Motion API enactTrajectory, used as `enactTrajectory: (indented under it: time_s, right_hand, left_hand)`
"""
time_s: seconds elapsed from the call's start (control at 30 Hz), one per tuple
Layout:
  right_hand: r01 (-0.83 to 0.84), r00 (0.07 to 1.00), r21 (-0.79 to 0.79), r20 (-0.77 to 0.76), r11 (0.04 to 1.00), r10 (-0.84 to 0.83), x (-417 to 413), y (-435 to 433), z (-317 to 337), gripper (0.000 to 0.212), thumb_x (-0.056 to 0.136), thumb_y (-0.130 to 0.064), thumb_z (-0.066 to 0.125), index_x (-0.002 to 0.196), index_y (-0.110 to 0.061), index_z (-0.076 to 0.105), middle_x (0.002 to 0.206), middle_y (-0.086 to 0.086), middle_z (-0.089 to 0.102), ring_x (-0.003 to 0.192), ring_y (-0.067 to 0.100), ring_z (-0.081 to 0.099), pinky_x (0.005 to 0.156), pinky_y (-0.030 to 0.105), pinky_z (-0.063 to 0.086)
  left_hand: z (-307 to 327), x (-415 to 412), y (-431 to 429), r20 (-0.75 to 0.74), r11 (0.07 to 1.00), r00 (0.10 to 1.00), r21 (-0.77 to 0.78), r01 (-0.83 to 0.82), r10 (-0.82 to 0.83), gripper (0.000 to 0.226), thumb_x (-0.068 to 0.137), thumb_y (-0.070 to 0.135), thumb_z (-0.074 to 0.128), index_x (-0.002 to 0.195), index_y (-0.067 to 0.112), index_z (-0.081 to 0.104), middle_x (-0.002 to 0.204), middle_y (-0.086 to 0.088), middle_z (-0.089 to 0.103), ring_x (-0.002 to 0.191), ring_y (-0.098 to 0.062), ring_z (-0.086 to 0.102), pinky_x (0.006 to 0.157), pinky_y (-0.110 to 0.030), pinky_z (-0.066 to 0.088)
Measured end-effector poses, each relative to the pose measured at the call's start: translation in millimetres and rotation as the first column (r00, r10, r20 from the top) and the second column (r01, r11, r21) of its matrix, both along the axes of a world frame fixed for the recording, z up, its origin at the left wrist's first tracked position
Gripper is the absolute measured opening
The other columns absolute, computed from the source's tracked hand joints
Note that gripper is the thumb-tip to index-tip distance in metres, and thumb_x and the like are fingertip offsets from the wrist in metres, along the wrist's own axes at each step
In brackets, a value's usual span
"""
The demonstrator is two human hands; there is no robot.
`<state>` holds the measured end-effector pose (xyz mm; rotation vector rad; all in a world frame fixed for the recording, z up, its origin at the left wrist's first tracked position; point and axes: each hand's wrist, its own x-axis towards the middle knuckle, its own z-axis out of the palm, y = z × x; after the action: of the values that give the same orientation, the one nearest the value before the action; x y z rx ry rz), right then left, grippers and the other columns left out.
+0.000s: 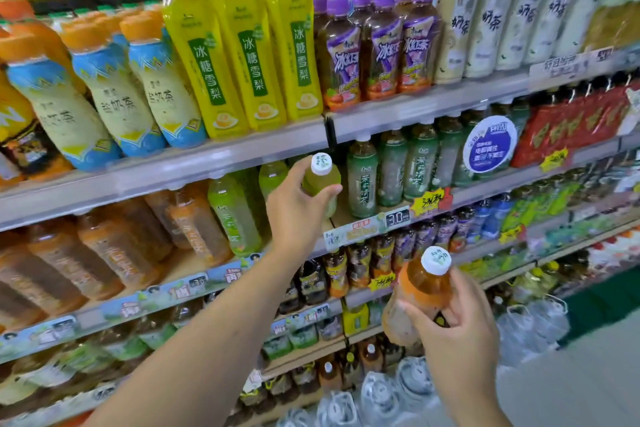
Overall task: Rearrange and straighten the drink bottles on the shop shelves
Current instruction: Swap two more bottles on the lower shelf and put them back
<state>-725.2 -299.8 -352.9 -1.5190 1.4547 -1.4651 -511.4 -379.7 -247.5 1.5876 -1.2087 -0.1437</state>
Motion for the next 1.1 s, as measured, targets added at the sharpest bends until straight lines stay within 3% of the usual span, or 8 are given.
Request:
enactTrajectory:
  time_s: [0.17,0.3,0.37,0.57,0.67,0.87,1.0,1.1]
  right_hand:
    - [-0.017,1.0,-0.001,0.012,1.0,0.017,-2,-4,1,0.073,0.065,-0.029,0.089,0.127,-0.038,0.053,0.123,-0.019,0.056,0.111,0.009,0.061,0.088,0.02,0.048]
    - [-0.069,0.997,-0.002,0.031,0.998,0.069,5,-12,2,0.072,0.065,-0.025,0.089,0.129,-0.029,0.056,0.127,-0.006,0.06,0.114,0.017,0.063,0.094,0.036,0.054]
    - [-0.08,0.996,-0.004,0.026,0.997,0.08,9,-17,2,0.072,0.066,-0.025,0.089,0.129,-0.031,0.055,0.127,-0.005,0.059,0.115,0.018,0.062,0.095,0.039,0.054]
    - [-0.077,0.997,-0.015,0.021,0.997,0.078,23,-27,-4,0.075,0.064,-0.025,0.09,0.125,-0.044,0.051,0.126,-0.012,0.057,0.114,0.016,0.062,0.095,0.033,0.051]
    - [-0.1,0.995,-0.014,0.004,0.995,0.1,26,-30,-6,0.074,0.064,-0.027,0.09,0.125,-0.042,0.052,0.127,-0.009,0.057,0.114,0.016,0.062,0.095,0.031,0.052]
    - [-0.112,0.994,-0.03,0.005,0.993,0.112,30,-31,-6,0.076,0.063,-0.026,0.09,0.124,-0.046,0.049,0.125,-0.01,0.056,0.112,0.015,0.063,0.091,0.023,0.05]
    - [-0.116,0.993,-0.033,0.031,0.993,0.117,33,-29,-4,0.077,0.064,-0.027,0.09,0.124,-0.049,0.048,0.119,-0.034,0.05,0.111,0.012,0.062,0.088,0.018,0.045]
    - [-0.128,0.991,-0.026,0.037,0.991,0.129,37,-28,0,0.076,0.064,-0.027,0.089,0.128,-0.042,0.051,0.12,-0.022,0.056,0.11,0.011,0.063,0.087,0.017,0.046]
  left_hand:
    - [-11,-1,-26,-0.059,0.999,0.998,0.031,0.025,-0.023,0.059,0.074,0.039,0.079,0.128,0.024,0.06,0.079,0.007,0.066,0.07,-0.011,0.059,0.073,-0.035,0.055]
    - [-20,3,-47,-0.053,0.996,0.997,0.072,0.059,-0.056,0.065,0.077,0.034,0.079,0.134,0.015,0.055,0.093,0.014,0.063,0.057,0.028,0.046,0.06,0.005,0.038]
    - [-21,4,-55,-0.055,0.994,0.997,0.094,0.062,-0.057,0.069,0.077,0.033,0.079,0.137,0.01,0.052,0.095,0.009,0.061,0.049,0.033,0.038,0.051,0.009,0.031]
    - [-18,5,-72,-0.039,0.992,0.999,0.126,-0.007,0.012,0.074,0.079,0.038,0.076,0.14,0.009,0.048,0.081,0.006,0.07,0.041,0.005,0.034,0.041,-0.007,0.037]
    - [-14,7,-78,-0.052,0.983,0.997,0.179,-0.043,0.053,0.068,0.084,0.038,0.072,0.141,0.011,0.046,0.061,0.014,0.051,0.046,-0.007,0.043,0.045,-0.024,0.036]
    - [-2,6,-81,-0.027,0.961,0.998,0.272,-0.041,0.051,0.06,0.084,0.039,0.07,0.132,0.007,0.052,0.086,-0.009,0.067,0.065,-0.024,0.06,0.06,-0.031,0.044]
    - [1,2,-74,-0.029,0.952,0.998,0.302,-0.043,0.054,0.073,0.081,0.042,0.073,0.14,0.009,0.045,0.089,-0.003,0.067,0.067,-0.023,0.063,0.062,-0.034,0.052]
    - [2,4,-59,-0.059,0.947,0.998,0.32,-0.007,0.028,0.081,0.08,0.04,0.073,0.147,0.013,0.036,0.093,-0.01,0.072,0.073,-0.025,0.068,0.071,-0.043,0.058]
